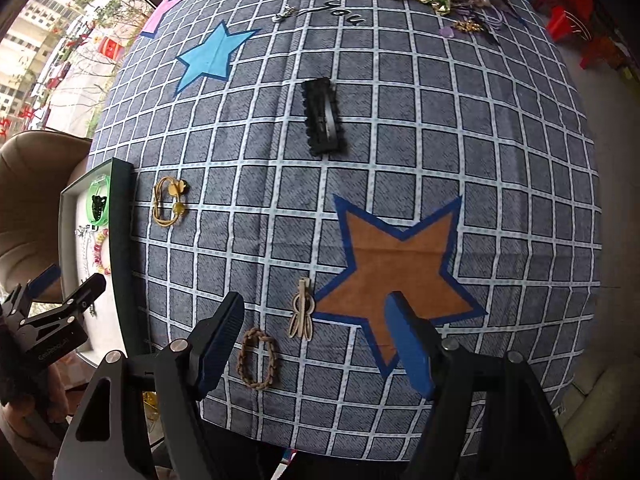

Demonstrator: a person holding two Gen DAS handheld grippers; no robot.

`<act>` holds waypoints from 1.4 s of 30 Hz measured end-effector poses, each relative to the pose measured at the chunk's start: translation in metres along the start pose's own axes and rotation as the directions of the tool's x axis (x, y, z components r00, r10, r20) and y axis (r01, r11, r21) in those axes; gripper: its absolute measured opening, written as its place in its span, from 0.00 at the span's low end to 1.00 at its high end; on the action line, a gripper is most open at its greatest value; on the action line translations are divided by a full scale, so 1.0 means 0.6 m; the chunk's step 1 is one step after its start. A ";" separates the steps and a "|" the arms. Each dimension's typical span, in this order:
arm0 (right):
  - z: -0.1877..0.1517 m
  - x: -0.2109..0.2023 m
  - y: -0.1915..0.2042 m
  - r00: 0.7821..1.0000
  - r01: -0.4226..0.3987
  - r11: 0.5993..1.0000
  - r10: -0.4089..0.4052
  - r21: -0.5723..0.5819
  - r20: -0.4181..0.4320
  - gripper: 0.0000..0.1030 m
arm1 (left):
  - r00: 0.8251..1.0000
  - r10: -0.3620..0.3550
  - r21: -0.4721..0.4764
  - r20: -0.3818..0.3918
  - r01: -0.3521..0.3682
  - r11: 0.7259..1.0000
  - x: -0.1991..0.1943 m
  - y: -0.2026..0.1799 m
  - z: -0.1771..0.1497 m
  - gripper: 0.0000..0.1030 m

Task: Organize jewelry
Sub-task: 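Grasp yellow cord hair tie with left tool while right tool grasps tan hairpin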

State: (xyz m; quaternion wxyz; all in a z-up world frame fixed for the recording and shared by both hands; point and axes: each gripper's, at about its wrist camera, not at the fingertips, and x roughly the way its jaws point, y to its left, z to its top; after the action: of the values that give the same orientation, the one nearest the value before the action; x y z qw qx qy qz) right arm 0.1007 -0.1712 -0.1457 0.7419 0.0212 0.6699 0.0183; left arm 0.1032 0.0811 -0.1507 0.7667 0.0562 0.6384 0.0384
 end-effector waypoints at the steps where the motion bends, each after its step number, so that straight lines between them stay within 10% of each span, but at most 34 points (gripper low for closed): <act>1: -0.003 0.002 -0.009 1.000 0.002 1.000 -0.002 0.009 -0.004 0.73 | 1.000 -0.002 0.012 -0.004 0.002 1.000 0.002 -0.010 0.004 1.00; 26: -0.032 0.088 0.006 1.000 0.017 1.000 -0.017 0.015 -0.026 0.73 | 0.999 0.037 0.078 -0.034 -0.034 0.996 0.118 -0.083 0.108 1.00; 42: -0.031 0.139 0.082 0.990 0.143 0.987 -0.142 -0.074 0.012 0.53 | 0.996 -0.046 0.038 -0.076 0.049 0.998 0.150 -0.069 0.111 1.00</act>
State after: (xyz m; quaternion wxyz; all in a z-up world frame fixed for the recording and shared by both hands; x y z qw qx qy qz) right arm 0.0907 -0.1173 -0.2276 0.7438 -0.0543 0.6661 -0.0097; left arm 0.1844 0.0493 -0.2320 0.7417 0.0550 0.6684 0.0097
